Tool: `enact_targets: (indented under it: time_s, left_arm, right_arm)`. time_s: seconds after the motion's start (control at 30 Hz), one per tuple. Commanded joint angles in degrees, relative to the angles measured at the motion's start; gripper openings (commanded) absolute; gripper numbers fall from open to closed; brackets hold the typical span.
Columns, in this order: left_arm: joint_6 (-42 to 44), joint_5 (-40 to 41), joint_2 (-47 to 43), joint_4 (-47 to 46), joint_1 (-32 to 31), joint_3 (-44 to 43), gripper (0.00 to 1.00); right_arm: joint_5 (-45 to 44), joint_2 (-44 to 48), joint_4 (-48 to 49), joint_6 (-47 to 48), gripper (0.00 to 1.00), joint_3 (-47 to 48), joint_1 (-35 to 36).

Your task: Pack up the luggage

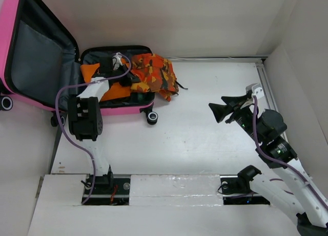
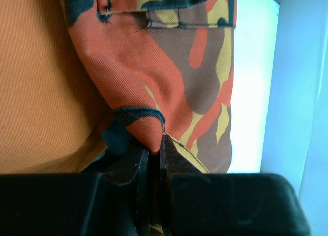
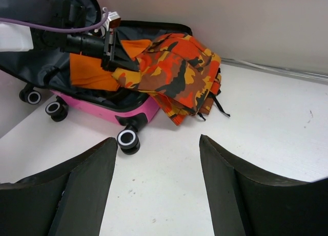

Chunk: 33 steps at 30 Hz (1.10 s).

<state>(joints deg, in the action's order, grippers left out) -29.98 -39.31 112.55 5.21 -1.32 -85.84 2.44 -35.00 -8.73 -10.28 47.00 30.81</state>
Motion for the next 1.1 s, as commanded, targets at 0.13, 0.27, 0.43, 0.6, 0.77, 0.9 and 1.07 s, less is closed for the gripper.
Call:
enact_targets:
  time_s: [0.13,0.27,0.43,0.6,0.77,0.9,1.07]
  left_arm:
    - [-1.5,2.21,-7.07,3.03,-0.09,-15.81,0.0]
    - [-0.79,6.26,-10.07,6.29,4.73,-20.85,0.0]
    - [1.84,9.41,-10.69,9.81,10.54,-20.25,0.0]
    - [3.79,17.68,-13.67,9.82,16.07,-12.79,0.0]
    - [4.57,21.72,-16.04,5.77,20.66,-6.63,0.0]
    - [7.13,24.89,-14.55,6.3,20.66,-5.56,0.0]
    - [7.65,33.15,-15.34,7.09,20.66,-3.11,0.0]
  right_arm:
    - [0.29,-0.15,2.58,0.44,0.71,0.28,0.39]
    - [0.29,-0.15,2.58,0.44,0.71,0.28,0.39]
    - [-0.24,0.9,2.58,0.44,0.71,-0.25,0.39]
    - [-0.76,0.9,2.58,0.44,0.71,-0.25,0.39]
    - [-0.77,0.9,2.58,0.44,0.71,-0.25,0.39]
    - [-0.77,0.9,2.58,0.44,0.71,-0.25,0.39]
    - [-0.24,-0.24,2.58,0.44,0.71,-0.25,0.39]
